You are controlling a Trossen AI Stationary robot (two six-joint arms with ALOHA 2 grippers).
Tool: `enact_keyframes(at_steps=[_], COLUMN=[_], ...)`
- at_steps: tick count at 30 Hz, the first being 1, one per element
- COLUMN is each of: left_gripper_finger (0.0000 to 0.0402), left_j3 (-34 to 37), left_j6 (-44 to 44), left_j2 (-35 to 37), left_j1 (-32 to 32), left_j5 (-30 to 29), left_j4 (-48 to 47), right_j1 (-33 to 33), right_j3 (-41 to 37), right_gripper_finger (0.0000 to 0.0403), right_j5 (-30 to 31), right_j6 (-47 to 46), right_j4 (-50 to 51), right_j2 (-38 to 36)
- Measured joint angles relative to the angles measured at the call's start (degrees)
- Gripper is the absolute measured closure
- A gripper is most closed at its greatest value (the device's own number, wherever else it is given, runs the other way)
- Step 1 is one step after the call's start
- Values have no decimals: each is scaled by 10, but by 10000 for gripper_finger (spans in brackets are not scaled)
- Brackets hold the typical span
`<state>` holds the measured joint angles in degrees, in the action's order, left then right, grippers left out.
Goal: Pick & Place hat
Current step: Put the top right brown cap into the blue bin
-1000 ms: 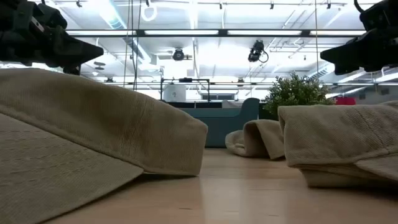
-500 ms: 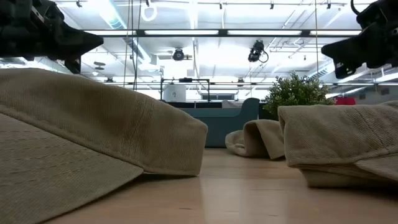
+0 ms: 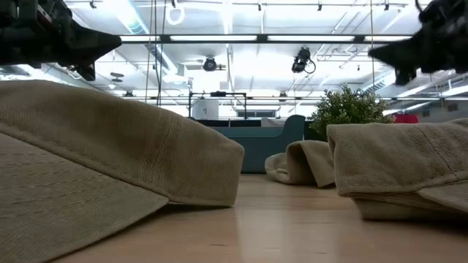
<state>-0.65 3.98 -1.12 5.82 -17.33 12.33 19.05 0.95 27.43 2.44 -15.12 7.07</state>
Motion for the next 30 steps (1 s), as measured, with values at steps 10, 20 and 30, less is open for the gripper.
enact_keyframes(at_steps=[10, 20, 30], left_gripper_finger=[274, 217, 233], left_j3=[-94, -203, -265], left_j6=[-62, -58, -66], left_j2=[-65, -231, -340], left_j1=[0, 0, 0], left_j5=[0, -6, -7], left_j4=[2, -2, -6], right_j1=[-15, -26, -26], right_j3=[66, 250, 359], right_gripper_finger=[357, 252, 225], right_j5=[-20, -120, -199], right_j6=[26, -16, -65], right_j4=[-69, 61, 221], right_j2=[94, 337, 592])
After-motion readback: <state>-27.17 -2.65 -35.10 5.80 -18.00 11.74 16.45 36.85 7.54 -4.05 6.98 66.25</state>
